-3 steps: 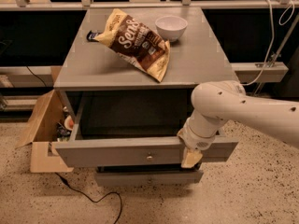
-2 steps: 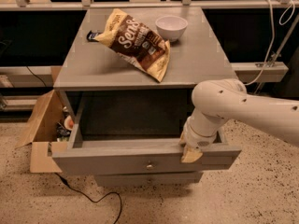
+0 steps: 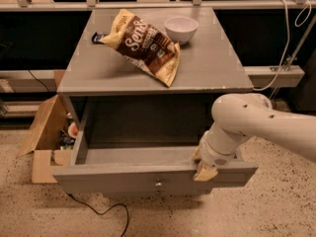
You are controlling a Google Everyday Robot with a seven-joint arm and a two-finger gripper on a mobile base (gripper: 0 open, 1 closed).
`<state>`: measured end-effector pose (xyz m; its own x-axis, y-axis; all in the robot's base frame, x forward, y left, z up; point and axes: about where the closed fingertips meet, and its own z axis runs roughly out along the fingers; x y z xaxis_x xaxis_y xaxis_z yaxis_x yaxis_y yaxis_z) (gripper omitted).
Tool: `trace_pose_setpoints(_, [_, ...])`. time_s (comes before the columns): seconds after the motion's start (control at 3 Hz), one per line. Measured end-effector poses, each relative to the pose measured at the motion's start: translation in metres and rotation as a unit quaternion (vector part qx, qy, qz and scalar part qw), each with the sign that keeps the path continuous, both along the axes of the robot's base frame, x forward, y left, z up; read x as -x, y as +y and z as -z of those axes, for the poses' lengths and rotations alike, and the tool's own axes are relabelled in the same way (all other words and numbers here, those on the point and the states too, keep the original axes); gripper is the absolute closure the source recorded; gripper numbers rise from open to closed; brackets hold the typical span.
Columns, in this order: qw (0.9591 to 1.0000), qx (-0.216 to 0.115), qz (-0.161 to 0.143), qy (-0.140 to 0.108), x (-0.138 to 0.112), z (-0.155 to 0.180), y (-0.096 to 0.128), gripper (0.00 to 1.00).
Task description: Open top drawer
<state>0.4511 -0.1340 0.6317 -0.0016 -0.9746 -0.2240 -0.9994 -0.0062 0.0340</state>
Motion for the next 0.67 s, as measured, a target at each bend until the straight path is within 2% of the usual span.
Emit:
trace_pose_setpoints(0.33, [1.0, 0.0, 0.0, 0.0, 0.0, 0.0, 0.0, 0.67])
trace_pose_setpoints(0.67, [1.0, 0.0, 0.0, 0.0, 0.0, 0.0, 0.0, 0.44])
